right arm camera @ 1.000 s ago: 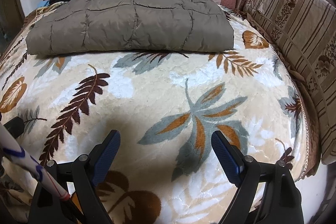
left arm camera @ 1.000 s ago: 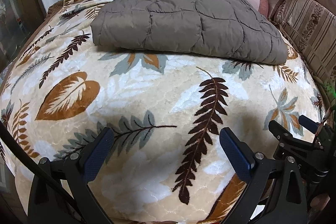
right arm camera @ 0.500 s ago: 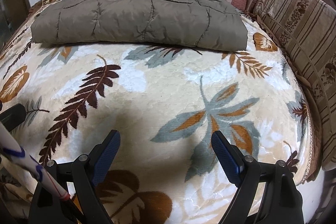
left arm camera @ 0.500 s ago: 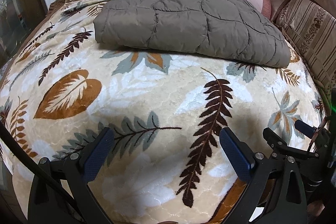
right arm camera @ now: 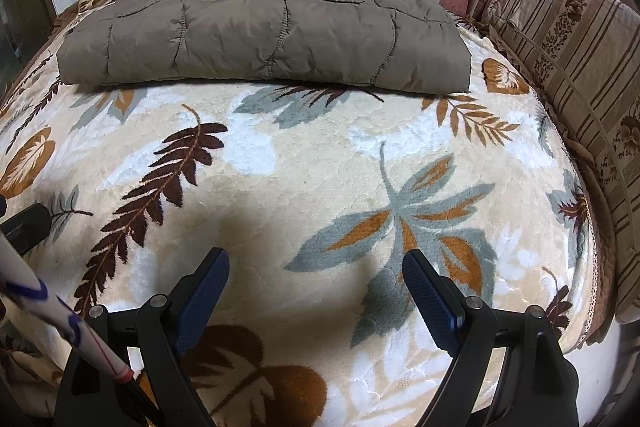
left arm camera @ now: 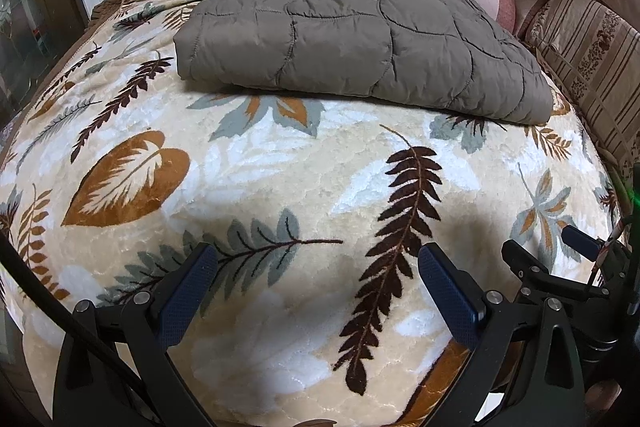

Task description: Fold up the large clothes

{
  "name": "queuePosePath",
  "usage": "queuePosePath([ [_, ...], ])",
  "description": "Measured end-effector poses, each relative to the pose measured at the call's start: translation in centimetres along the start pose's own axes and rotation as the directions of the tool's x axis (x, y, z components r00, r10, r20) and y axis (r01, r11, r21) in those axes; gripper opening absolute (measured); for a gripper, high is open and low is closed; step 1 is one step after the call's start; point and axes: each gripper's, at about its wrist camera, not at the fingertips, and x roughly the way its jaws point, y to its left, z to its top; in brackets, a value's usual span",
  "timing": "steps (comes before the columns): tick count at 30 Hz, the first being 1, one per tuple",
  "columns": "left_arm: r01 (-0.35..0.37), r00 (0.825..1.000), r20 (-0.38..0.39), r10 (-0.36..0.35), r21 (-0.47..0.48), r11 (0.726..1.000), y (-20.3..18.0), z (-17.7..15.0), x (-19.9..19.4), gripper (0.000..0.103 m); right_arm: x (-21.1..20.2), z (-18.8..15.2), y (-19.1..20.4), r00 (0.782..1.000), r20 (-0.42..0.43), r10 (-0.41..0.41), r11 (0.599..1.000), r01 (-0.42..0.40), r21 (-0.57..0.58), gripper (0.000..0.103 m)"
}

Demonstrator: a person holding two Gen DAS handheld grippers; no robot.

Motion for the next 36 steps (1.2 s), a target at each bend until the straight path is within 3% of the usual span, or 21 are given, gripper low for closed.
queuePosePath([
  [36,-0.017,1.0,0.002,0.017,0.013,1.0,-0.26,-0.48,-0.04,0.1,-0.59,-0.55,0.34,0.997,0.027,-0.074,0.995,0.076,-0.064,0.092],
])
